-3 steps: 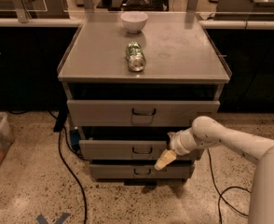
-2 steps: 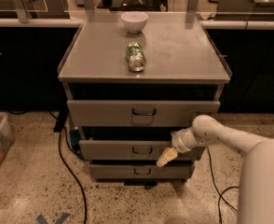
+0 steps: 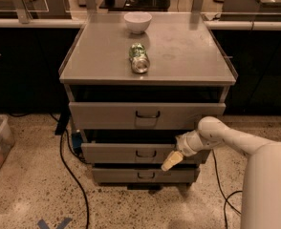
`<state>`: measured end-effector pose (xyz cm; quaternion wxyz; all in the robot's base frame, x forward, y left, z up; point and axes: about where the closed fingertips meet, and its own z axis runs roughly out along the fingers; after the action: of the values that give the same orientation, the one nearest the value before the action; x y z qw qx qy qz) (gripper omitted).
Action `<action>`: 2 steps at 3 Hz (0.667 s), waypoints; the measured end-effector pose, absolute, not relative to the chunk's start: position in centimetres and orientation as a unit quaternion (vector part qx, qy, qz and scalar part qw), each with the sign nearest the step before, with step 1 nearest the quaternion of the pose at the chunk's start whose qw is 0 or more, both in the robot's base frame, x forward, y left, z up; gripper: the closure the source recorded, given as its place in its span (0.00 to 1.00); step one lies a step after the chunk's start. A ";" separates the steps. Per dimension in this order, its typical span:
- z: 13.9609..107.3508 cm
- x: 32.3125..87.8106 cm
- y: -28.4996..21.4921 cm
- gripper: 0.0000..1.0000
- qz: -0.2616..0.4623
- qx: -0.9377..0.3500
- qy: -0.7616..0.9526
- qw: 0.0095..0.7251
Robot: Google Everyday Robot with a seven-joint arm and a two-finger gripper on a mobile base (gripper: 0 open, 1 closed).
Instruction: Open middle drawer
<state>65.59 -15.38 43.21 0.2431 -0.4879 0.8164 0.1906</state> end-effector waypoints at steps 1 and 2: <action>44.4 63.2 -14.3 0.00 0.209 -0.503 0.808 0.226; 45.5 57.9 -11.6 0.00 0.236 -0.525 0.793 0.200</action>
Offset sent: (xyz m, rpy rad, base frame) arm -0.1280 0.0637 0.0477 0.0431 0.1244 0.1902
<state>57.89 -11.57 45.48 0.2000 -0.5249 0.7929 0.2363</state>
